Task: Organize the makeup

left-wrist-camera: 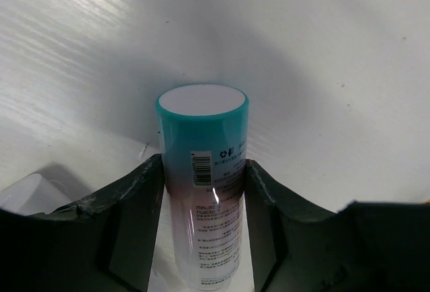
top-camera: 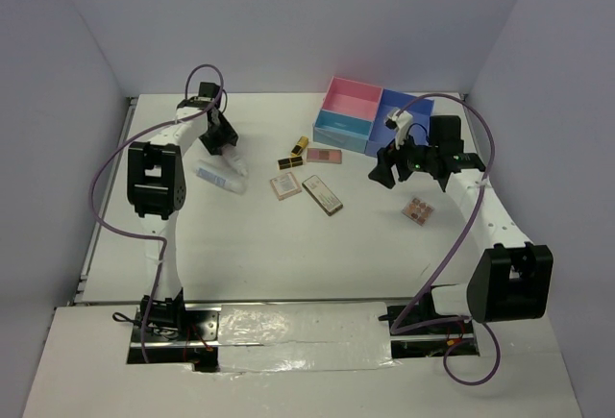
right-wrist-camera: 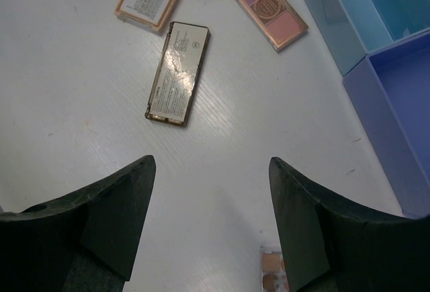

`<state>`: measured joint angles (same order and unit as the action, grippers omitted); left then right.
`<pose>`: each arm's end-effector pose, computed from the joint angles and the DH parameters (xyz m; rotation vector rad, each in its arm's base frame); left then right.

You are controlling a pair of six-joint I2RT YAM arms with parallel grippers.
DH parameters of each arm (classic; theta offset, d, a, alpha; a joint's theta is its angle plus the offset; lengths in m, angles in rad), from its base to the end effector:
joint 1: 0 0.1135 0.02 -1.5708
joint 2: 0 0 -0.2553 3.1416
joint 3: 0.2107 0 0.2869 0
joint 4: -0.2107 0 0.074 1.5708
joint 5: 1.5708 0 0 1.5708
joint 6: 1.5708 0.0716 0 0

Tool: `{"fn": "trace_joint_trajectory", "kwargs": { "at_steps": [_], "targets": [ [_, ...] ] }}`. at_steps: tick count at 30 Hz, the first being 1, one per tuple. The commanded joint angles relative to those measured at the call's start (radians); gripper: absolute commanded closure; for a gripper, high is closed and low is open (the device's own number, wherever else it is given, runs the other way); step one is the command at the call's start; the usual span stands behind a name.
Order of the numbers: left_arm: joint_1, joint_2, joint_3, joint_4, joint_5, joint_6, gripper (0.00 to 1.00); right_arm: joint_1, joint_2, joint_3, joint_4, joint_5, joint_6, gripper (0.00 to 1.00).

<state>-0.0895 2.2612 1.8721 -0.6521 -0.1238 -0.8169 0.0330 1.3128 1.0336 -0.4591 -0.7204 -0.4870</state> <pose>0.5368 -0.0393 0.1342 -0.9687 2.4218 -0.1643 0.3339 0.0583 0.2547 -0.8881 1.9623 0.5683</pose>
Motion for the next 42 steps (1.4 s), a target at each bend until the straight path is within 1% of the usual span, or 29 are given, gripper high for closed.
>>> {"fn": "trace_joint_trajectory", "kwargs": {
  "at_steps": [1,2,4,5,15,19,24,30,32,34,36,39,42],
  "targets": [
    [-0.004,0.029,0.013,0.06,0.081,-0.011,0.81,-0.012,-0.014,0.042,0.025,-0.02,0.008,0.24],
    [-0.004,0.023,0.007,0.075,0.111,-0.011,0.86,-0.016,-0.014,0.042,0.023,-0.02,0.007,0.24],
    [-0.004,0.0,-0.008,0.109,0.14,-0.018,0.93,-0.019,-0.017,0.043,0.02,-0.02,0.002,0.24],
    [-0.004,-0.009,-0.013,0.139,0.153,-0.021,1.0,-0.021,-0.017,0.043,0.02,-0.02,-0.001,0.24],
    [-0.009,-0.132,-0.088,0.366,0.337,-0.079,1.0,-0.025,-0.02,0.048,0.022,-0.033,-0.004,0.24],
    [-0.027,-0.149,-0.097,0.46,0.438,-0.106,1.0,-0.059,-0.027,0.046,0.028,-0.034,0.001,0.24],
    [-0.064,-0.144,-0.077,0.581,0.513,-0.155,1.0,-0.074,-0.037,0.039,0.034,-0.04,0.004,0.24],
    [-0.116,-0.102,0.011,0.641,0.547,-0.194,1.0,-0.094,-0.038,0.036,0.04,-0.045,-0.001,0.24],
    [-0.136,-0.078,0.039,0.69,0.561,-0.22,1.0,-0.099,-0.038,0.037,0.045,-0.047,0.007,0.24],
    [-0.15,-0.046,0.073,0.73,0.576,-0.275,1.0,-0.11,-0.044,0.036,0.053,-0.048,0.016,0.24],
    [-0.177,-0.016,0.085,0.83,0.576,-0.347,1.0,-0.126,-0.049,0.029,0.072,-0.051,0.037,0.24],
    [-0.219,0.035,0.11,0.969,0.535,-0.454,1.0,-0.145,-0.055,0.028,0.089,-0.062,0.059,0.24],
    [-0.268,0.112,0.189,1.036,0.489,-0.528,1.0,-0.157,-0.053,0.029,0.096,-0.068,0.071,0.24]
  ]
}}
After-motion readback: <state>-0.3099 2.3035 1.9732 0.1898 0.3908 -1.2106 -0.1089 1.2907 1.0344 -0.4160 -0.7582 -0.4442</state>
